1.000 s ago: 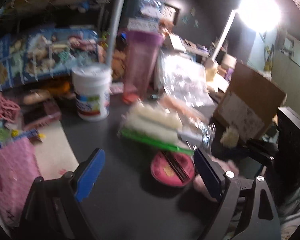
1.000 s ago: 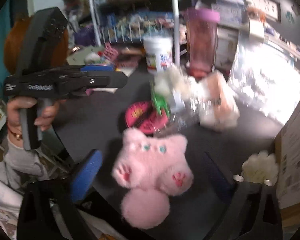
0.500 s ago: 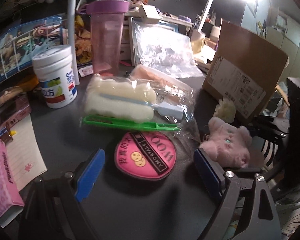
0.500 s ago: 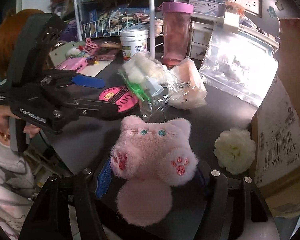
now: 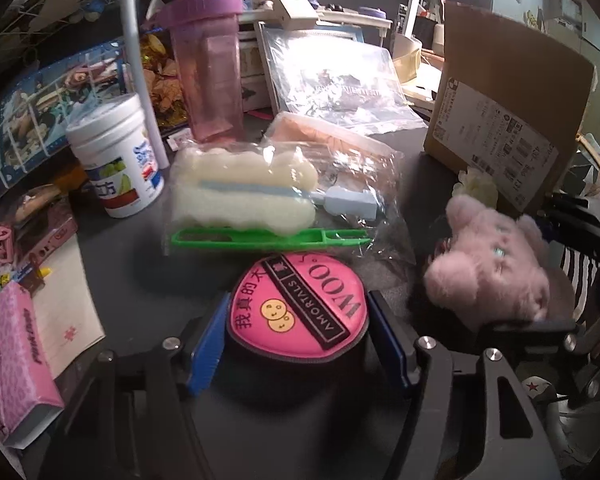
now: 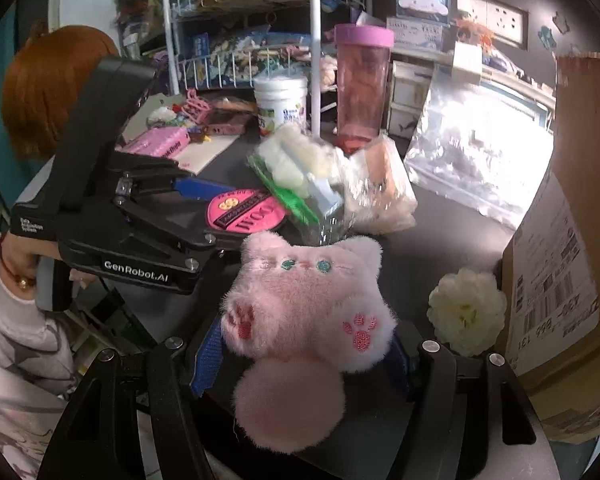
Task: Organize soft objects
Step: 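Drop the pink pig and pink badge into the cardboard box with both tools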
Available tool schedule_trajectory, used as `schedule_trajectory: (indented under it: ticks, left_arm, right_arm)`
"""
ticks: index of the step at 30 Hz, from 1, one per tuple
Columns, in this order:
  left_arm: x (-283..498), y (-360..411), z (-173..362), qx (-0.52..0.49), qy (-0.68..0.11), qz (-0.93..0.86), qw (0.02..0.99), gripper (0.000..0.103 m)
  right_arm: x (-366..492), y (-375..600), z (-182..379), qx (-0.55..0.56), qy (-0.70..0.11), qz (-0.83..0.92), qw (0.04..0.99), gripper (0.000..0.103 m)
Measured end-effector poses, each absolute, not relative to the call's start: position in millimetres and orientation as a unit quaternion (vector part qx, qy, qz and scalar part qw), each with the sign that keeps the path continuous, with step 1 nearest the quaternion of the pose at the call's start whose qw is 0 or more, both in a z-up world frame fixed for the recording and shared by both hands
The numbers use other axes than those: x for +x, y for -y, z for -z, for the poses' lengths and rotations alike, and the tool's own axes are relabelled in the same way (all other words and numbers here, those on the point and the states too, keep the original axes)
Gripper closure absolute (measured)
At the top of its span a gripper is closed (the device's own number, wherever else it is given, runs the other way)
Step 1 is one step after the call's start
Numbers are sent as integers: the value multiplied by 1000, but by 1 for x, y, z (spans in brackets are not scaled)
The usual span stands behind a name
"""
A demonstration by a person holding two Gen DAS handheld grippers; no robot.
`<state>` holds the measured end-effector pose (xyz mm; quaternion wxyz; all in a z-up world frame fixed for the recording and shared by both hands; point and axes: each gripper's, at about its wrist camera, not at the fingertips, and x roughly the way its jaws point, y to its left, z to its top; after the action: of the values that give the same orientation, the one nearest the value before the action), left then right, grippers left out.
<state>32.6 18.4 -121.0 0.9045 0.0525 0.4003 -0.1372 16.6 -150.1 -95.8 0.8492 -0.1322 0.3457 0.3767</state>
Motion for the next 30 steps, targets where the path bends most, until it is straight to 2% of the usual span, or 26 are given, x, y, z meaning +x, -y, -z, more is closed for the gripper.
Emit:
schedule_trajectory:
  ticks: [10,18,25,30]
  left_arm:
    - [-5,-40,66,25,-342,140,929,39]
    - [-17,-38,1,28,-260,142,955,39]
    - [-6,-5,-51,31,-205,197,958,39]
    - [13,34,-75,49,-188,238,952,39]
  right_arm:
    - [11,147,49,-107,-282,-425,854,40]
    - [7,169,-15,-87,-189,-421,883,40]
    - [19,219,-52,-60,-143,-370,916,40]
    - [30,259,-60,-47,-138,-320,936,40]
